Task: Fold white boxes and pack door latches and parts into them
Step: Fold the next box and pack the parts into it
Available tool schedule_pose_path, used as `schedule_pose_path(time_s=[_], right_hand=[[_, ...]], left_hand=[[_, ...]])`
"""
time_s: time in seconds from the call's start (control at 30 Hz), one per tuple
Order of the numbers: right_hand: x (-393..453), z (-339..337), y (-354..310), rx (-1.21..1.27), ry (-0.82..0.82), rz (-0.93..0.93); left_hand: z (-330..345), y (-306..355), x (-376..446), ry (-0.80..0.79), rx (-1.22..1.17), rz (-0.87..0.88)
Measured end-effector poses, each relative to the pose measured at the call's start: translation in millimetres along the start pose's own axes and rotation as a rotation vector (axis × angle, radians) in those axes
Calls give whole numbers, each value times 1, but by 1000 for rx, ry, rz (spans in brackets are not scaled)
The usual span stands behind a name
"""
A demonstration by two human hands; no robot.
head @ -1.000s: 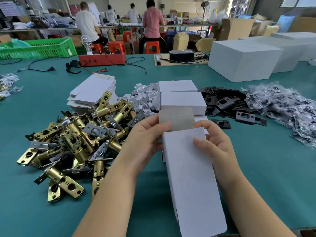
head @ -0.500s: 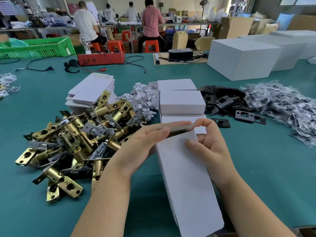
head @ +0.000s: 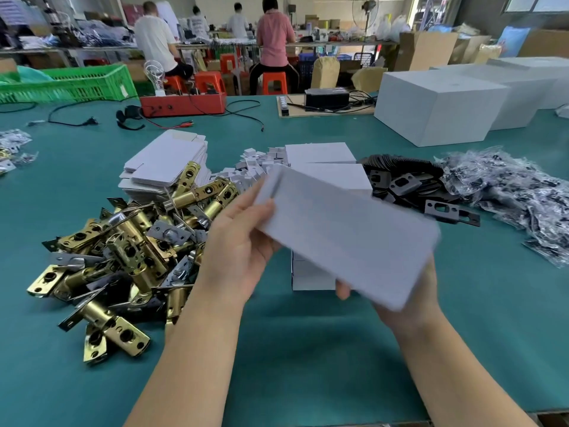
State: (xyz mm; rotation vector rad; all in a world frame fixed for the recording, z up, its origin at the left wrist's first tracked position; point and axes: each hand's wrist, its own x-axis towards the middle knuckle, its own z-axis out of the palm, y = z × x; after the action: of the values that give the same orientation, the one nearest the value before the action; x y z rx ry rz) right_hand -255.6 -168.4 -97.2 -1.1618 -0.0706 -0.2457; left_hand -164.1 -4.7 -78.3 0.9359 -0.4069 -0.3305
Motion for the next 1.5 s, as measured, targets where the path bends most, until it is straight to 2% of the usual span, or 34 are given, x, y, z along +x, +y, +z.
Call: schedule_pose_path(time_s=[0.07, 0.2, 0.27, 0.33, 0.5, 0.8, 1.0, 1.27, 1.5], right_hand=[[1, 1, 2, -25, -33, -69], [0, 7, 15, -245, 201, -168], [-1, 7, 18, -224, 311, -165], [0, 4, 17, -169, 351, -161], [2, 1, 14, -116, 352, -200], [0, 2, 17, -164, 341, -216], [-4, 8, 13, -286, 301, -199], [-6, 11, 12, -322, 299, -171], [-7, 7, 16, -373, 309, -62]], left_hand=[[-1, -2, 2, 54, 37, 116], [6, -14, -2, 110, 330, 257], [11, -19, -5, 91, 395, 303], [12, -19, -6, 85, 397, 315], [10, -13, -3, 62, 300, 184], [10, -13, -1, 75, 248, 90], [8, -16, 1, 90, 160, 59], [5, -18, 0, 106, 141, 28], [6, -15, 0, 90, 247, 87]])
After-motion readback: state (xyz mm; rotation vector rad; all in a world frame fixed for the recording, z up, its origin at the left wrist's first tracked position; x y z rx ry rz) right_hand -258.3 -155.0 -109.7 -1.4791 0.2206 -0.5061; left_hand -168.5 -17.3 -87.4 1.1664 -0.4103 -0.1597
